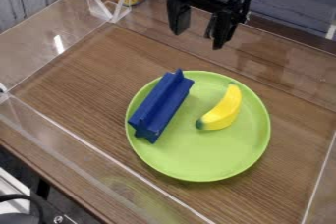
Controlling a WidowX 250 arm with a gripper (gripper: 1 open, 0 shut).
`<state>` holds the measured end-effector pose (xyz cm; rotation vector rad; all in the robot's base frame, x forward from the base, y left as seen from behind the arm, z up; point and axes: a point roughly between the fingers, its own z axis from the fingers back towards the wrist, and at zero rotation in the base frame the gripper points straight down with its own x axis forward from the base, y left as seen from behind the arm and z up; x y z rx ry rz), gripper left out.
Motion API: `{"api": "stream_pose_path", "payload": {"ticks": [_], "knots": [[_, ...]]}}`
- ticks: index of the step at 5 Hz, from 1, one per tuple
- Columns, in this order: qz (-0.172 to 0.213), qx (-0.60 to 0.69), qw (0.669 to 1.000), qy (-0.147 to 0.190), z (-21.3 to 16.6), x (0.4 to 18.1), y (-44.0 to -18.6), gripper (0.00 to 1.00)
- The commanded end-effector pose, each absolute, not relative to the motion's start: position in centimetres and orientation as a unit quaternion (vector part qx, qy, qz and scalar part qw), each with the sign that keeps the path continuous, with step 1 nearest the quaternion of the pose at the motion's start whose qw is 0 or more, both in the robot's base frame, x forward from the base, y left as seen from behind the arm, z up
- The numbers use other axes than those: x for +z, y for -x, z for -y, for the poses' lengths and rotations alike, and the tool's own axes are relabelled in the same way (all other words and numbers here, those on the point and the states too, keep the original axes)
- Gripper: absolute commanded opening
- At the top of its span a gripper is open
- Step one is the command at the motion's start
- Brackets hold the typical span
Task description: Remove the banana from inside the green plate and put it on the table
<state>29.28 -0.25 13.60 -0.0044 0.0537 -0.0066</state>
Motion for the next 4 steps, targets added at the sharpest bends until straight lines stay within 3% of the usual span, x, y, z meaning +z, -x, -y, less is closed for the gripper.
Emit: {"api": "stream_pose_path", "payload": {"ticks": [1,4], "knots": [[-0.023,-0.003,1.0,0.003,0.7,12.8,-29.6,1.0],[0.001,0.008,1.0,0.004,2.4,10.6,-30.3,1.0]]}}
